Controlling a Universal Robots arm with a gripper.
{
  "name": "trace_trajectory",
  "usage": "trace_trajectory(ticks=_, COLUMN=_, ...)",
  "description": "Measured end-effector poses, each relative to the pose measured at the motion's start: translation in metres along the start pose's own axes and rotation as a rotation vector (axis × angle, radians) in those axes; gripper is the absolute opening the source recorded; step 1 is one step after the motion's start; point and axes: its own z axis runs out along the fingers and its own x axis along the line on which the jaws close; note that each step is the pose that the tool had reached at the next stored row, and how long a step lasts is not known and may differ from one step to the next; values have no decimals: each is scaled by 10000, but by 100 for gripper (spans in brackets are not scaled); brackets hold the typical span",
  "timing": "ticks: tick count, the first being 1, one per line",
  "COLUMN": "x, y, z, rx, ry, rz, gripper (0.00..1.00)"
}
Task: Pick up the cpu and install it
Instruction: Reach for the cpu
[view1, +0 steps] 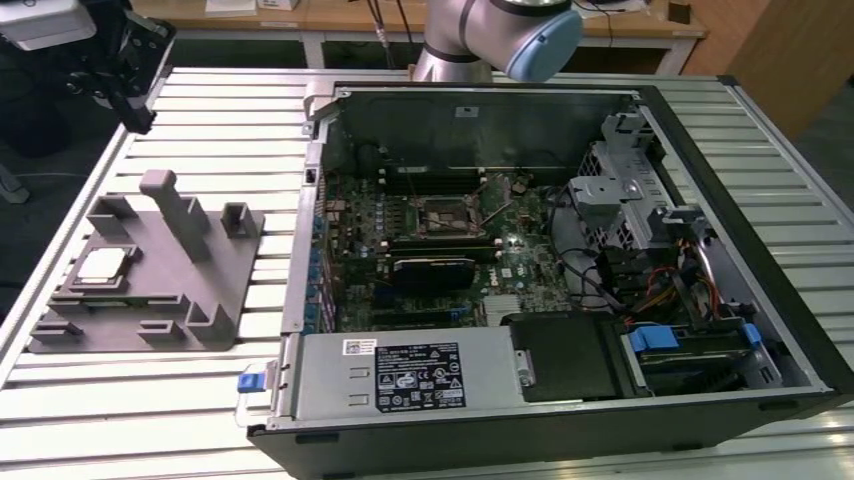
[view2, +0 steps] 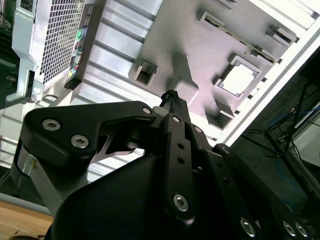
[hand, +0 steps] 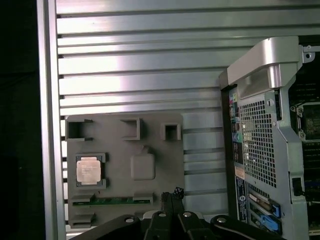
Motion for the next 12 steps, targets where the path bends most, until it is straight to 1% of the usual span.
trace_trajectory(ticks=5, x=53, y=-5, z=-2, rx=0, ry=0, rz=-1, gripper=11)
trace_trajectory(ticks=12, x=147, y=-12, z=-5, rx=0, ry=-2, rz=0, gripper=11)
